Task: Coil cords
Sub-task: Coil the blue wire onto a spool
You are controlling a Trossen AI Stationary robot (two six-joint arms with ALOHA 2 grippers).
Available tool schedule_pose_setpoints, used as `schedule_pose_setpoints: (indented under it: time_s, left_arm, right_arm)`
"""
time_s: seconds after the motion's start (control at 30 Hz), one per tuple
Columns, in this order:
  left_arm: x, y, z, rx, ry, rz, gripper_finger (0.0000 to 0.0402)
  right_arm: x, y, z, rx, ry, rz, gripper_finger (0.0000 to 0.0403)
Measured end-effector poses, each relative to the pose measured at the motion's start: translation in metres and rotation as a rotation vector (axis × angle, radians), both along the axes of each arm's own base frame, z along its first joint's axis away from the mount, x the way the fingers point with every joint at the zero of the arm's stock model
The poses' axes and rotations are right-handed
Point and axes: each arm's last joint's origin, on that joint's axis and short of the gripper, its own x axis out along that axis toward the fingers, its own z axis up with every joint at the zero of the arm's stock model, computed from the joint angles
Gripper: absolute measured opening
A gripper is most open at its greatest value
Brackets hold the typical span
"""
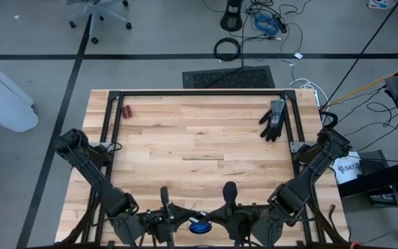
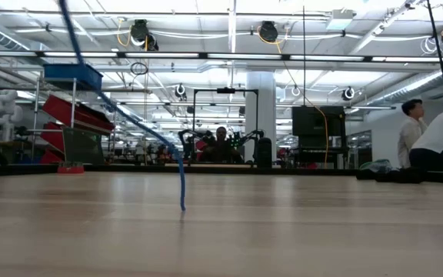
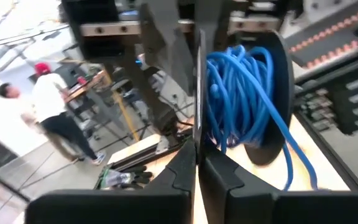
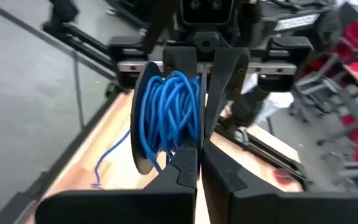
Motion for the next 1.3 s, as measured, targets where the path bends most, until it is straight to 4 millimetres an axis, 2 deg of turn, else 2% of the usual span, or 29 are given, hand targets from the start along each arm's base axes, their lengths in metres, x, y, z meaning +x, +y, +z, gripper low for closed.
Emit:
schedule_pose_setpoints:
  time_s: [0.3,0.53,0.7,0.77,0.9,1.0,1.13,1.23,1.3]
  left_arm:
    - [-0.005,0.002,0.002,0.002,-0.027,0.2,0.0083]
    - [-0.019,-0.006,0.003,0.032,-0.032,0.313,0.0095]
    - [-0.031,-0.019,0.015,-0.109,-0.113,0.215,0.0096]
    - [-0.033,-0.023,0.019,-0.149,-0.138,0.13,0.0096]
    - [-0.029,-0.021,0.019,-0.286,-0.173,0.126,0.0096]
    - [-0.018,-0.026,0.001,-0.356,-0.164,0.125,0.0096]
    - [-0.001,-0.04,-0.039,-0.284,-0.13,0.152,0.0096]
    - [0.012,-0.044,-0.062,-0.258,-0.143,0.199,0.0097]
    - [0.022,-0.047,-0.08,-0.234,-0.141,0.173,0.0103]
  right_arm:
    - [-0.007,-0.002,0.003,-0.008,-0.016,-0.1,0.0001]
    - [-0.02,-0.014,0.012,0.022,0.003,-0.154,0.0]
    - [-0.03,-0.022,0.023,0.022,-0.021,-0.196,0.0]
    - [-0.035,-0.026,0.03,0.036,-0.034,-0.193,0.0]
    - [-0.047,-0.039,0.048,0.062,-0.074,-0.202,0.0]
    - [-0.055,-0.047,0.058,0.064,-0.097,-0.218,0.0]
    - [-0.063,-0.055,0.068,0.085,-0.116,-0.215,0.0]
    - [-0.066,-0.057,0.07,0.087,-0.115,-0.211,0.0]
    - [-0.067,-0.058,0.07,0.086,-0.112,-0.212,0.0]
